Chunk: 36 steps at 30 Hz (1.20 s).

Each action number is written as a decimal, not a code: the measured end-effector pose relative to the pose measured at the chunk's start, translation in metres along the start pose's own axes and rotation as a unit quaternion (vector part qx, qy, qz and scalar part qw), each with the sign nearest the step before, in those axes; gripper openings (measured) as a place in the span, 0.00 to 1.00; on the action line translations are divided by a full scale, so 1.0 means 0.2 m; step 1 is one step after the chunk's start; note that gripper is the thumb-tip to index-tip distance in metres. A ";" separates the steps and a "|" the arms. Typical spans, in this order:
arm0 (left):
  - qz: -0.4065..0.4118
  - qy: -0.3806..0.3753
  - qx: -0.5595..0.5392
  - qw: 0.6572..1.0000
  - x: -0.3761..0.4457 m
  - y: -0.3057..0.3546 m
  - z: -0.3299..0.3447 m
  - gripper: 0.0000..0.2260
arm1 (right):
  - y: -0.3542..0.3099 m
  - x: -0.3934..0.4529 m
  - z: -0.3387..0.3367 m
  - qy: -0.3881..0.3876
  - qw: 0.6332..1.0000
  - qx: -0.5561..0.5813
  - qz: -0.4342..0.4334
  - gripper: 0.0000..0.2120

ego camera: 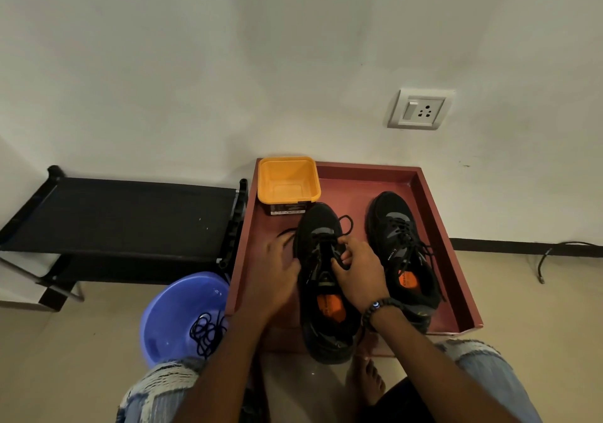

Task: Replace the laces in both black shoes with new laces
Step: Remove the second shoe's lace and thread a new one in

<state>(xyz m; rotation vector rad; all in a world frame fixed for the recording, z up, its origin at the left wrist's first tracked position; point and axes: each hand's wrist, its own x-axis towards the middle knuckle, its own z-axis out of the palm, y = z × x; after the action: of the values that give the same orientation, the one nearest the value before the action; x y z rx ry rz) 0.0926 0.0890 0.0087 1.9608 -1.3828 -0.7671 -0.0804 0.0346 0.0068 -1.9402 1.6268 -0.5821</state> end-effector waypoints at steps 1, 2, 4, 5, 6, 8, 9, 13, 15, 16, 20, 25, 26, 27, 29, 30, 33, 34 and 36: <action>0.017 -0.007 -0.008 1.000 0.00 0.02 0.02 0.27 | 0.00 0.00 0.00 0.000 1.000 -0.001 -0.003 0.19; 0.035 0.001 -0.001 0.999 0.00 0.04 0.04 0.28 | 0.00 0.00 0.00 -0.001 1.000 -0.005 -0.005 0.19; 0.069 0.054 0.020 0.996 -0.01 0.06 0.04 0.32 | 0.00 0.00 0.01 -0.001 1.000 -0.010 -0.009 0.18; 0.092 0.080 0.032 0.992 0.00 0.06 0.03 0.34 | 0.00 0.00 0.01 -0.001 1.000 -0.010 -0.010 0.18; 0.120 0.095 0.051 0.987 0.01 0.06 0.02 0.35 | 0.00 0.00 0.01 -0.002 1.000 -0.010 -0.011 0.17; 0.161 0.085 0.104 0.978 0.03 0.07 0.03 0.32 | 0.00 0.00 0.01 -0.004 1.000 -0.008 -0.015 0.16; 0.167 0.068 0.124 0.976 0.04 0.06 0.05 0.28 | 0.00 0.00 0.01 -0.004 1.000 -0.007 -0.018 0.16; 0.135 -0.012 0.066 0.989 0.06 0.02 0.09 0.07 | 0.02 0.00 0.01 -0.004 1.000 -0.002 -0.019 0.14; 0.123 -0.013 0.033 0.992 0.07 0.02 0.08 0.04 | 0.02 0.00 0.01 0.000 1.000 0.003 -0.017 0.12; 0.109 -0.004 0.011 0.994 0.07 0.01 0.07 0.06 | 0.02 0.00 0.01 0.001 1.000 0.007 -0.016 0.12; 0.007 0.094 -0.095 0.991 0.04 0.04 0.01 0.08 | 0.03 0.01 0.02 -0.005 1.000 0.026 -0.004 0.09; -0.123 0.188 -0.149 0.963 0.06 -0.03 -0.08 0.05 | 0.03 0.02 0.02 -0.003 0.997 0.068 0.028 0.10; -0.118 0.163 -0.112 0.973 0.06 -0.05 -0.08 0.03 | 0.03 0.02 0.01 -0.006 0.997 0.068 0.032 0.11; -0.099 0.130 -0.082 0.983 0.06 -0.05 -0.07 0.02 | 0.03 0.02 0.01 -0.010 0.997 0.064 0.034 0.14; -0.039 0.049 -0.054 0.997 0.06 -0.03 -0.01 0.08 | 0.03 0.02 0.02 -0.019 0.998 0.048 0.029 0.19; -0.018 0.010 -0.057 0.998 0.05 -0.02 0.02 0.08 | 0.02 0.02 0.02 -0.022 0.999 0.041 0.025 0.21; 0.010 -0.046 -0.060 0.997 0.05 0.03 0.09 0.07 | 0.02 0.02 0.02 -0.024 0.999 0.042 0.017 0.21; 0.010 -0.046 -0.067 0.997 0.05 0.04 0.09 0.07 | 0.02 0.02 0.01 -0.028 0.998 0.045 0.015 0.21; 0.017 -0.027 -0.089 0.995 0.06 0.05 0.08 0.06 | 0.02 0.02 0.01 -0.042 0.998 0.044 0.010 0.18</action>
<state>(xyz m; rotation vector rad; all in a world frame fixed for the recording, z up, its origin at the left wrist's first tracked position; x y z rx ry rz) 0.0777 0.0721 0.0050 1.7863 -1.3267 -0.9018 -0.0820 0.0308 0.0030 -1.8576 1.5422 -0.5476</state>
